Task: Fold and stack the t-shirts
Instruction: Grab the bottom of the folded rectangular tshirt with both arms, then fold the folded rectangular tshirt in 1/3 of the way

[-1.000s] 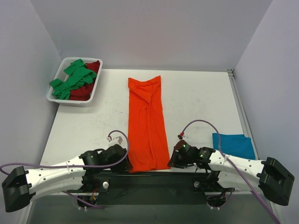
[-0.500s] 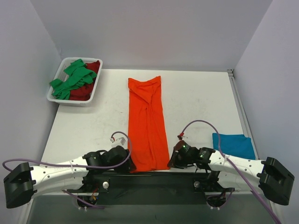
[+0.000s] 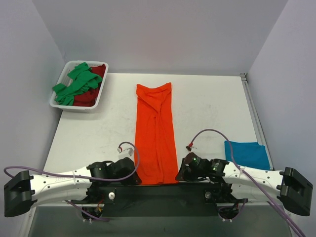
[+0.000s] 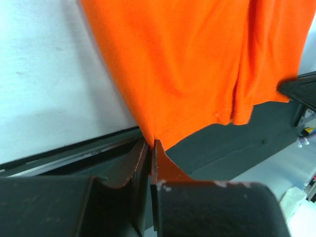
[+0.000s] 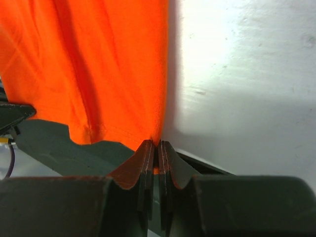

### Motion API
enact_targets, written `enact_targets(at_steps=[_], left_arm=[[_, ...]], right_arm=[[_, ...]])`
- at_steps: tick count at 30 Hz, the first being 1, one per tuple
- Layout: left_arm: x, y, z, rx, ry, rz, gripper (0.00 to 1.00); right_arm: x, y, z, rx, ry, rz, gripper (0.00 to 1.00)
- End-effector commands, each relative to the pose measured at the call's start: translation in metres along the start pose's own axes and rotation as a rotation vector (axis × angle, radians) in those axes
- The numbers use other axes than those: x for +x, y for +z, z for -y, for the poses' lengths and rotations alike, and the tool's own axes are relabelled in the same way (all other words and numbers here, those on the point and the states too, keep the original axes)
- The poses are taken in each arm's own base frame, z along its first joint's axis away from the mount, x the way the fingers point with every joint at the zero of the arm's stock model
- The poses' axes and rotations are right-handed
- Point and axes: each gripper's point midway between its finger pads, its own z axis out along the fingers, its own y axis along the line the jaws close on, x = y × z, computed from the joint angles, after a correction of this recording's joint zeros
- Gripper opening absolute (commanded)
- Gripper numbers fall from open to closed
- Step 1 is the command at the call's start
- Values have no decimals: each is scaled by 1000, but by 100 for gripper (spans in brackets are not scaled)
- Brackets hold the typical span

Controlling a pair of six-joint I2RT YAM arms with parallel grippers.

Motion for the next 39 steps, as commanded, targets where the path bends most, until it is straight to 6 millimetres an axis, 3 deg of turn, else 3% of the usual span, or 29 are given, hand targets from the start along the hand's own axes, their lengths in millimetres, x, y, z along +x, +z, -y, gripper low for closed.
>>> enact_targets(at_steps=[1,4,5,10,13,14,17,18,19,21,22,23,24,28,33,39], left_arm=[[-9,-15,21,45,8,30,7],[-17,-24,32,68,25,57,7],[-20,-27,37,81,30,67,7],[-47,-34,56,82,82,127,7],[-78,-34,66,94,75,168,6],[-100,-36,69,103,39,207,6],[-131,-34,79,133,40,242,5],[-156,-40,86,150,29,293,5],[-162,-33,88,141,28,277,5],[-196,-39,97,159,14,329,4],[-205,-32,94,140,5,328,4],[-214,-31,96,143,-1,336,3],[-232,-28,99,155,-16,350,3],[-271,-21,103,155,-38,377,2],[-307,-1,91,133,-72,379,1],[-344,13,82,134,-87,373,0]], right_arm=[[1,-7,0,15,-4,17,2],[-12,-16,-12,2,-30,57,2],[-20,-22,-25,-15,-43,77,3],[-47,-28,-43,12,-98,104,3],[-77,-29,-58,15,-95,133,2],[-86,-30,-64,11,-99,144,2],[-122,-28,-85,19,-111,181,1],[-134,-27,-86,26,-96,187,1],[-148,-22,-96,26,-93,189,0],[-171,-18,-98,37,-80,201,0],[-177,-8,-94,59,-72,186,0],[-191,-10,-104,45,-69,206,0],[-199,-7,-103,53,-72,210,0],[-236,11,-92,82,-16,205,0],[-274,22,-88,74,28,220,0],[-303,36,-78,63,71,210,0]])
